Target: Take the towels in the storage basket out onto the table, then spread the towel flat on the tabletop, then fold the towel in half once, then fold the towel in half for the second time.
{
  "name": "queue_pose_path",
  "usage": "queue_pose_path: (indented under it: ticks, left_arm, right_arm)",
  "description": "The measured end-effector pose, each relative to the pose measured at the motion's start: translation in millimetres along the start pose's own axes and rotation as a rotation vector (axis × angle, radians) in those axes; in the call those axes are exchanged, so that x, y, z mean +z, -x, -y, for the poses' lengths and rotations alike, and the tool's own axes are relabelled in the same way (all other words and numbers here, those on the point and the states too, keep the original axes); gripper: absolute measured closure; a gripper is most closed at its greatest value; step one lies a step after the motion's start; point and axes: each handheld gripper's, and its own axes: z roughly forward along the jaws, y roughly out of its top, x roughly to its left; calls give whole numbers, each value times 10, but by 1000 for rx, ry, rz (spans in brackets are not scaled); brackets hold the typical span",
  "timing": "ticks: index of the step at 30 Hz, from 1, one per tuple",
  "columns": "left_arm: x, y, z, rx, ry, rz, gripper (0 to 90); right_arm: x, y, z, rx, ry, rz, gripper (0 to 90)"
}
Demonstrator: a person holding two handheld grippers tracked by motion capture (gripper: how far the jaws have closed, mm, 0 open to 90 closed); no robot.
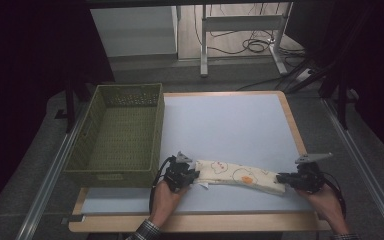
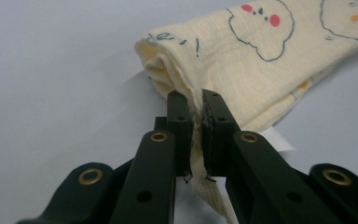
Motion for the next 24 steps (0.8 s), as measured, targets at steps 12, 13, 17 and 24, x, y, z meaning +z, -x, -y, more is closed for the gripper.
queue_pose_path:
  ticks: [12,13,17,24]
  left_arm:
    - [-101,22,-388,91,-33,-63,837]
    - [-109,30,-426,99,-36,-70,837]
    - [-150,32,-518,115,-33,-75,836]
    - [-268,13,-671,131,-21,-83,836]
  right_arm:
    - [-172,-96,-42,-26,22,-29,822]
    - [-180,-107,-47,-26,22,-30,822]
    - [-227,-138,-82,-38,33,-33,822]
    - [-293,-202,-166,-57,43,-36,822]
